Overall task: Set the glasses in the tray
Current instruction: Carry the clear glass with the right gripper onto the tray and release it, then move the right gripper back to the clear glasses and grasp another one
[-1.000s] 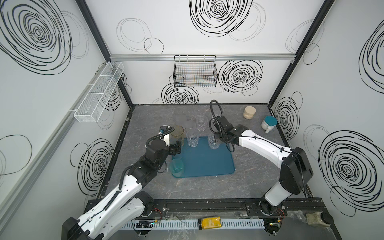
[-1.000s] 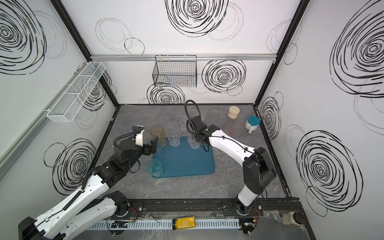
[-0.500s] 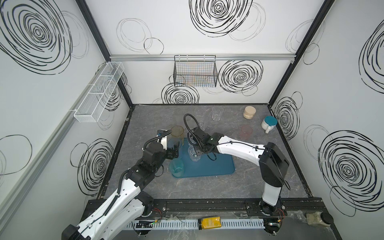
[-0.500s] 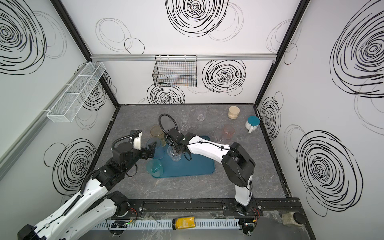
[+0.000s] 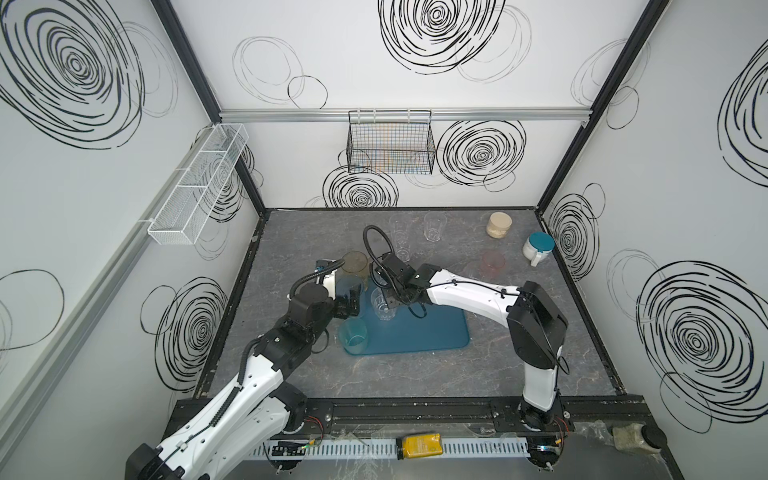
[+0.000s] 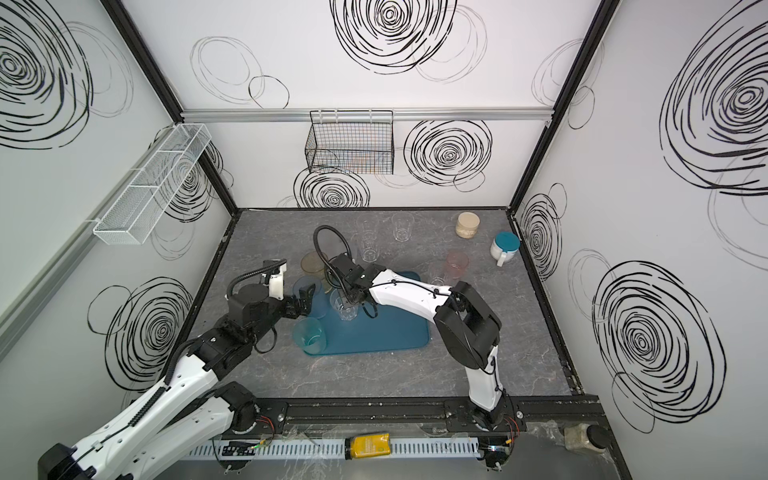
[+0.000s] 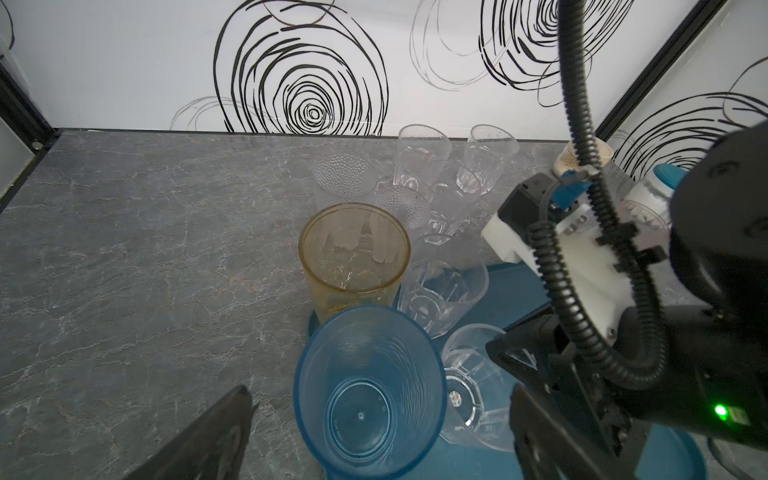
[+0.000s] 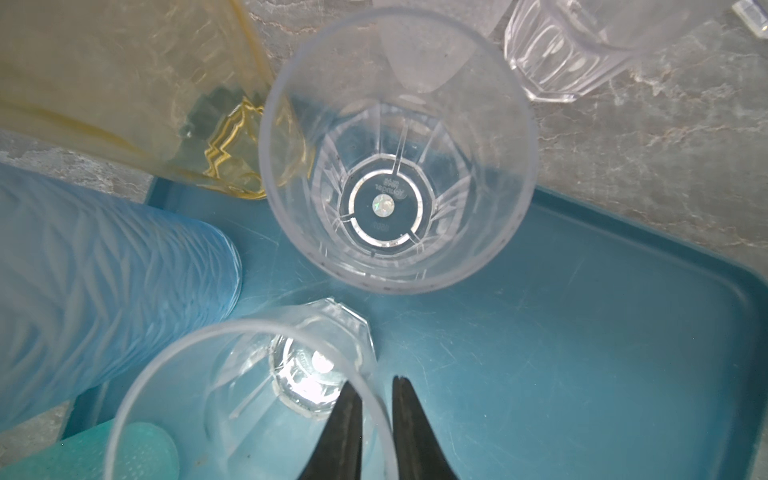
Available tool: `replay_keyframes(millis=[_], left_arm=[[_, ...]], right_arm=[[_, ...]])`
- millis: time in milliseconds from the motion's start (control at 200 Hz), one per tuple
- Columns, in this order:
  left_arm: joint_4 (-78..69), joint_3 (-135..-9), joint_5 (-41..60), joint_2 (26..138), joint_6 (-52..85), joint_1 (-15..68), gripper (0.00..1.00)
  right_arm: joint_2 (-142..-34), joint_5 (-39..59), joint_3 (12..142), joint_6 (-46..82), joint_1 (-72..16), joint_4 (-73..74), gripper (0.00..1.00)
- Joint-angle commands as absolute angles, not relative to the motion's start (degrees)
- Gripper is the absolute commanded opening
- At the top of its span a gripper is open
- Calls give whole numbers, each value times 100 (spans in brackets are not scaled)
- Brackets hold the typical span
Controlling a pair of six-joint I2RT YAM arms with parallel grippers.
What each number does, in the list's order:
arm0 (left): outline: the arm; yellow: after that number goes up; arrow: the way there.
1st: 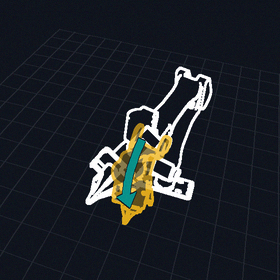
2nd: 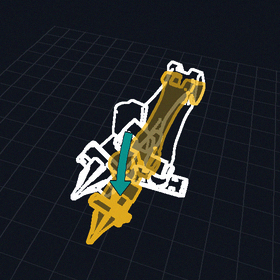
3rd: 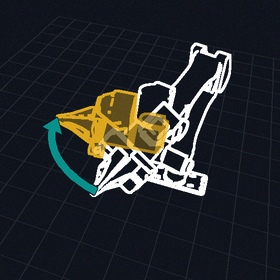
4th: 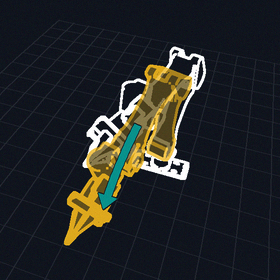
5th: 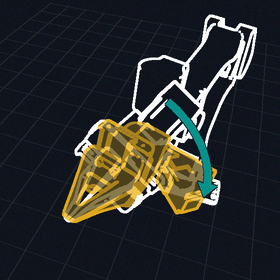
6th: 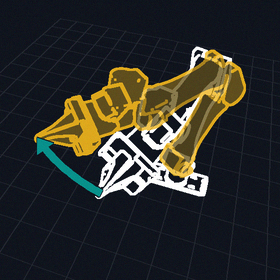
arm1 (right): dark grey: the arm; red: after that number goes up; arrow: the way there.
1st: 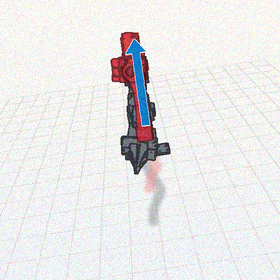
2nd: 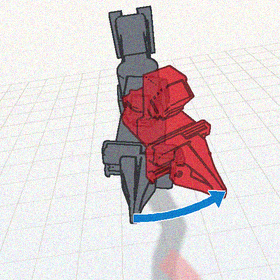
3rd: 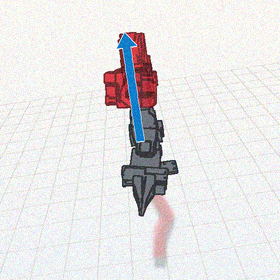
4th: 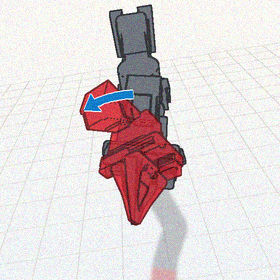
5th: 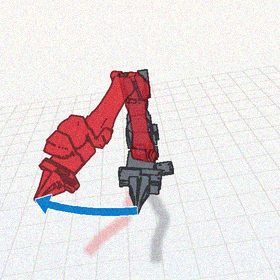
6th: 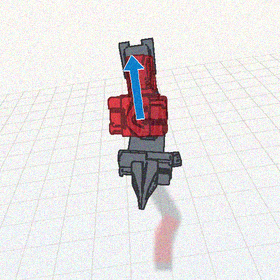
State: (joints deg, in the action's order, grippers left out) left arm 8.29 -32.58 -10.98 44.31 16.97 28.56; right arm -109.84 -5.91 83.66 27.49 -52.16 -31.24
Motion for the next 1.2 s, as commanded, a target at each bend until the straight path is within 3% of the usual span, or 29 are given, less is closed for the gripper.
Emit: replay_keyframes(millis=[0,445,760,1196], left_arm=[[494,-3412,-1227,4516,1808,3055,99],[4,-3691,-1827,5179,1690,3657,99],[-442,-3915,-1854,5875,1467,3865,99],[-593,-3928,-1841,6274,1544,4034,99]], right_arm=[[-10872,-631,8257,2856,-5234,-2927,22],[-9843,1046,7302,3065,-4503,-2083,44],[-9411,765,7023,3072,-3616,-1968,49],[-9449,763,6811,3120,-3237,-1633,50]])
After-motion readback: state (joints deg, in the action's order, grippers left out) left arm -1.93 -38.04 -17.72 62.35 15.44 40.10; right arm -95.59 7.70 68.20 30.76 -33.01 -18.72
